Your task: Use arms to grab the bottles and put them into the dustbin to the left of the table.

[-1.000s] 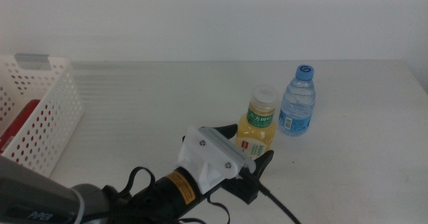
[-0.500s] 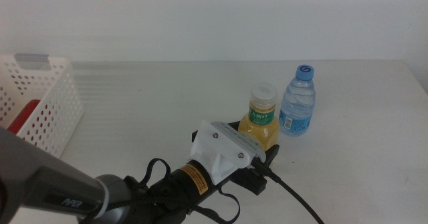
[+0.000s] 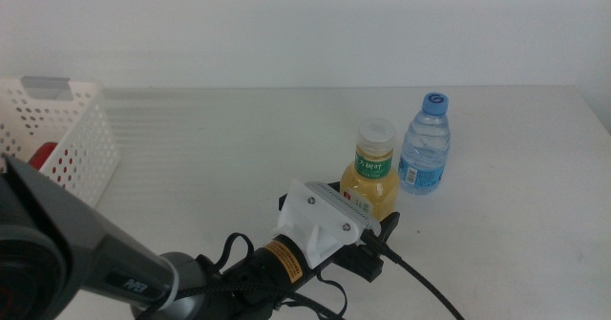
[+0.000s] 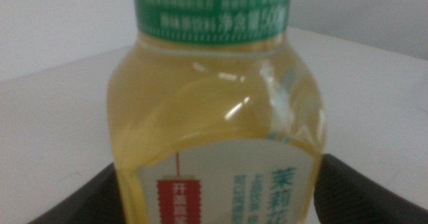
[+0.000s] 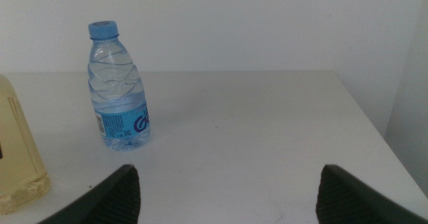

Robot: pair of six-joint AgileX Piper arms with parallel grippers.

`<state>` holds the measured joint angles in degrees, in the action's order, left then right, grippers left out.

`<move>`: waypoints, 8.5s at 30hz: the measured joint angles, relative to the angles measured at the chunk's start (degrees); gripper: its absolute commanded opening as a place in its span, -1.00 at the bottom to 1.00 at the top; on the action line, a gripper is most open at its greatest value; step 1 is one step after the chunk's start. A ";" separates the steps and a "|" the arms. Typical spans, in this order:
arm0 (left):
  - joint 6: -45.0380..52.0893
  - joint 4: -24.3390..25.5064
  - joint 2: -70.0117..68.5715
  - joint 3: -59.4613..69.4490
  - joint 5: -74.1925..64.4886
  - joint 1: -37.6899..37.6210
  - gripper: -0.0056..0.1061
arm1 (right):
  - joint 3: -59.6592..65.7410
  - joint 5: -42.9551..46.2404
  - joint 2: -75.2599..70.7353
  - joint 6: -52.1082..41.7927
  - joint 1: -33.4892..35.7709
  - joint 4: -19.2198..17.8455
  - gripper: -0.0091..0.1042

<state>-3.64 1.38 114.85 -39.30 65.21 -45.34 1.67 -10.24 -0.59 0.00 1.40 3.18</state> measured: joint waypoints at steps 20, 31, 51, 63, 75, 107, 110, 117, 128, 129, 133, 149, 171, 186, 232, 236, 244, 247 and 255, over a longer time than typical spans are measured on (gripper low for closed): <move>-1.22 -2.17 0.96 -5.79 -1.79 -0.05 0.68 | 0.00 0.00 0.00 0.00 0.00 0.00 0.44; -1.26 -2.99 1.06 -6.27 -3.79 -0.05 -0.32 | 0.00 0.00 0.00 0.00 0.00 0.00 0.44; 1.14 -8.73 -9.04 -2.04 -18.15 -0.10 -0.99 | 0.00 0.00 0.00 0.00 0.00 0.00 0.44; 4.86 -9.70 -24.60 -0.51 -37.79 2.81 -0.99 | 0.00 0.00 0.00 0.00 0.00 0.00 0.44; 8.00 -9.44 -35.70 -0.51 -49.37 3.33 -0.99 | 0.00 0.00 0.00 0.00 0.00 0.00 0.44; 12.57 -9.25 -37.69 -31.33 -115.80 40.41 -0.99 | 0.00 0.00 0.00 0.00 0.00 0.00 0.44; 12.57 -9.25 -35.50 -35.81 -121.73 44.35 -0.99 | 0.00 0.00 0.00 0.00 0.00 0.00 0.44; 12.82 -9.09 -29.33 -45.51 -131.59 49.45 -0.99 | 0.00 0.00 0.00 0.00 0.00 0.00 0.44; 19.85 -8.80 -20.38 -57.39 -137.90 56.38 -0.99 | 0.00 0.00 0.00 0.00 0.00 0.00 0.44; 20.15 -8.56 -19.46 -58.20 -137.68 57.35 -0.99 | 0.00 0.00 0.00 0.00 0.00 0.00 0.44; 21.56 -7.99 -16.50 -59.42 -137.35 60.41 -0.99 | 0.00 0.00 0.00 0.00 0.00 0.00 0.44; 24.78 -5.97 -8.35 -57.44 -136.35 65.00 -0.99 | 0.00 0.00 0.00 0.00 0.00 0.00 0.44; 26.67 -1.38 -0.70 -55.47 -135.31 65.00 -0.96 | 0.00 0.00 0.00 0.00 0.00 0.00 0.44; 26.67 -0.88 1.05 -55.47 -134.95 65.00 0.72 | 0.00 0.00 0.00 0.00 0.00 0.00 0.44; 23.47 -12.95 -55.87 -27.12 -113.97 39.33 0.72 | 0.00 0.00 0.00 0.00 0.00 0.00 0.44; 28.87 -18.83 -61.21 -18.78 -108.06 37.29 0.72 | 0.00 0.00 0.00 0.00 0.00 0.00 0.44; 43.85 -36.21 -66.28 -6.90 -99.41 34.01 0.72 | 0.00 0.00 0.00 0.00 0.00 0.00 0.44; 46.50 -40.11 -66.40 -5.07 -97.90 33.76 0.72 | 0.00 0.00 0.00 0.00 0.00 0.00 0.44; 47.34 -42.65 -66.30 -4.61 -96.00 33.70 0.72 | 0.00 0.00 0.00 0.00 0.00 0.00 0.44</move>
<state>43.70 -41.27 48.54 -43.90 -30.79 -11.65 1.67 -10.24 -0.59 0.00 1.40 3.18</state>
